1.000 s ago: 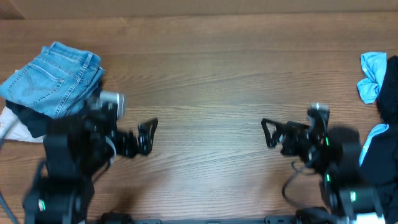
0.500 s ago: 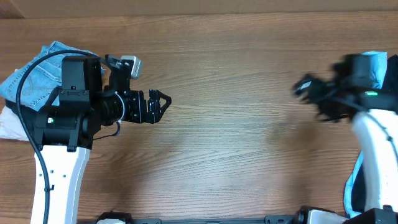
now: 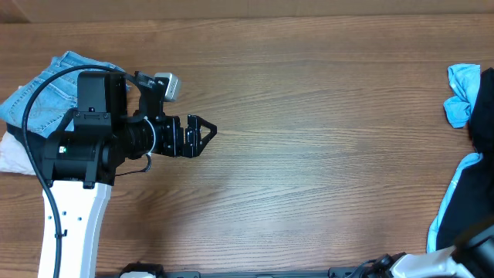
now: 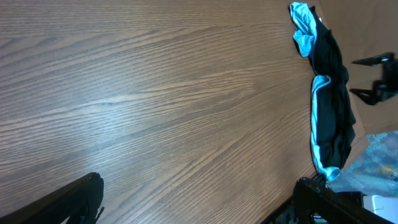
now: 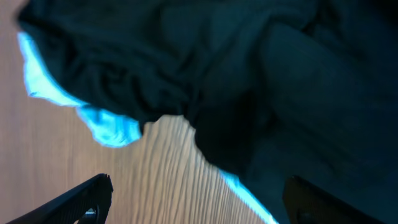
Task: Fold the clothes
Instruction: 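Reach the right gripper to the black t-shirt at right edge and grasp it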
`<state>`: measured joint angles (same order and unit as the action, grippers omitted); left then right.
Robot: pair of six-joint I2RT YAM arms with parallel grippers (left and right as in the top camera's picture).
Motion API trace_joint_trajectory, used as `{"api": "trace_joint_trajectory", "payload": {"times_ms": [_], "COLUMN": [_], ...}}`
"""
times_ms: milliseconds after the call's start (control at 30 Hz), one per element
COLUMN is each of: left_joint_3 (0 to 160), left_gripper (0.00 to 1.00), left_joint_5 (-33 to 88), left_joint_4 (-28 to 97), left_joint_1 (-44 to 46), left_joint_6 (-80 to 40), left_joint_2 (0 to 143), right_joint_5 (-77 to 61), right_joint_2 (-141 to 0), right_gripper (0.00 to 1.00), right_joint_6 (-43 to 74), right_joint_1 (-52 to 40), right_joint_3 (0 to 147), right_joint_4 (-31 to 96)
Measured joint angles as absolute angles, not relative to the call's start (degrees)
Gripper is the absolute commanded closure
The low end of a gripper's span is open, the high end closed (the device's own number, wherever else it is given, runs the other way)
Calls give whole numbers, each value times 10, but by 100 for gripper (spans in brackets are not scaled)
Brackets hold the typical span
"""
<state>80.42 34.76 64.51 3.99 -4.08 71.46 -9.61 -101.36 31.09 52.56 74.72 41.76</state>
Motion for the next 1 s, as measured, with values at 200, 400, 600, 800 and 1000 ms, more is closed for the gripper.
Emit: {"api": "trace_joint_trajectory", "payload": {"times_ms": [200,400,600,800,1000], "left_joint_3": [804,804,804,804,804], "left_gripper": [0,0,0,0,0], "left_joint_5": [349,349,349,350,350], "left_joint_4": [645,645,638,625,617], "left_joint_1": [40,40,40,40,40], "left_joint_6": [-41,-41,-41,-41,-41], "left_joint_2": [715,715,715,715,715], "right_joint_5": [-92,-70,-124,-282,-335], "right_joint_2": [-1089,-1089,-1089,-1084,-1070], "right_gripper": [18,89,96,96,96], "right_joint_6": [330,350,358,356,340], "right_joint_1": [528,545,547,470,278], "right_joint_3": [747,747,747,747,747], "right_joint_4": [320,307,306,308,309]}}
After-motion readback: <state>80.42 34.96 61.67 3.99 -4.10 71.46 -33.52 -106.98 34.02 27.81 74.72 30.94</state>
